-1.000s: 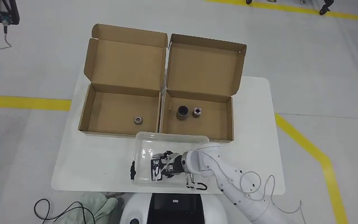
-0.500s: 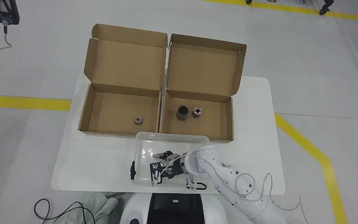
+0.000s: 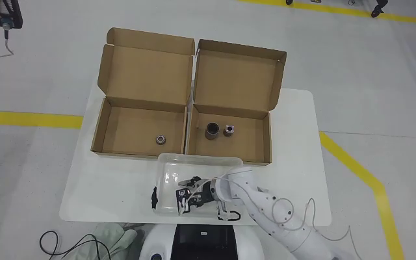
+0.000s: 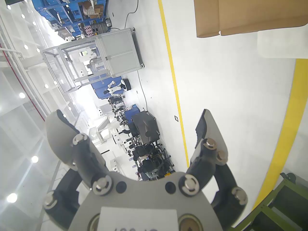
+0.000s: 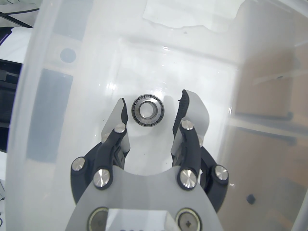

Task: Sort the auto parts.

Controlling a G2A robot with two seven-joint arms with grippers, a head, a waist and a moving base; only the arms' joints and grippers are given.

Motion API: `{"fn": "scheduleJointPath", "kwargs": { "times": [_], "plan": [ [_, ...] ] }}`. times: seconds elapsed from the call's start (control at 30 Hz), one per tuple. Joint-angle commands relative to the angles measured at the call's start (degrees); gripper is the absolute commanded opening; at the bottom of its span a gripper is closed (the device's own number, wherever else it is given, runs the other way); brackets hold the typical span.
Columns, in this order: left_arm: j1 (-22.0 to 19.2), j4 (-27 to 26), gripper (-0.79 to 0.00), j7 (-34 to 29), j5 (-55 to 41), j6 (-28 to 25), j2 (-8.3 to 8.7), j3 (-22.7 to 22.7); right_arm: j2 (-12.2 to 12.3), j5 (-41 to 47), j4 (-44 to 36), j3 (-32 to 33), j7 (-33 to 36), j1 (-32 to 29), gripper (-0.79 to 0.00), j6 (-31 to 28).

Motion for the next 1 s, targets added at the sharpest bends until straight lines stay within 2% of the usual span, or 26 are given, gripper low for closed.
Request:
{"fn": "scheduleJointPath", "kwargs": {
  "times": [0.0, 0.1, 0.27, 0.4, 0.5, 0.57, 0.97],
  "plan": [
    [0.0, 0.0, 0.0, 0.0, 0.0, 0.0, 0.0, 0.0, -0.02, -0.3, 0.22, -0.36, -0.24, 0.26, -0.376, 0.15],
    [0.0, 0.0, 0.0, 0.0, 0.0, 0.0, 0.0, 0.0, 0.02, -1.2, 0.54, -0.93, -0.81, 0.54, -0.376, 0.35],
    [0.0, 0.0, 0.0, 0.0, 0.0, 0.0, 0.0, 0.0, -0.01, -1.82, 1.52, -1.6, -1.2, 0.87, -0.419, 1.2],
    [0.0, 0.0, 0.0, 0.0, 0.0, 0.0, 0.0, 0.0, -0.06, -1.74, 1.93, -1.91, -1.54, 1.12, -0.566, 1.85],
    [0.0, 0.0, 0.0, 0.0, 0.0, 0.0, 0.0, 0.0, -0.02, -1.88, 1.84, -1.96, -1.97, 1.26, -0.733, 2.44],
    [0.0, 0.0, 0.0, 0.0, 0.0, 0.0, 0.0, 0.0, 0.06, -2.06, 1.47, -1.88, -2.3, 1.23, -0.785, 2.84],
    [0.0, 0.0, 0.0, 0.0, 0.0, 0.0, 0.0, 0.0, 1.72, -1.75, -3.07, 1.64, -5.03, -0.56, -0.785, 3.09]
  ]
}}
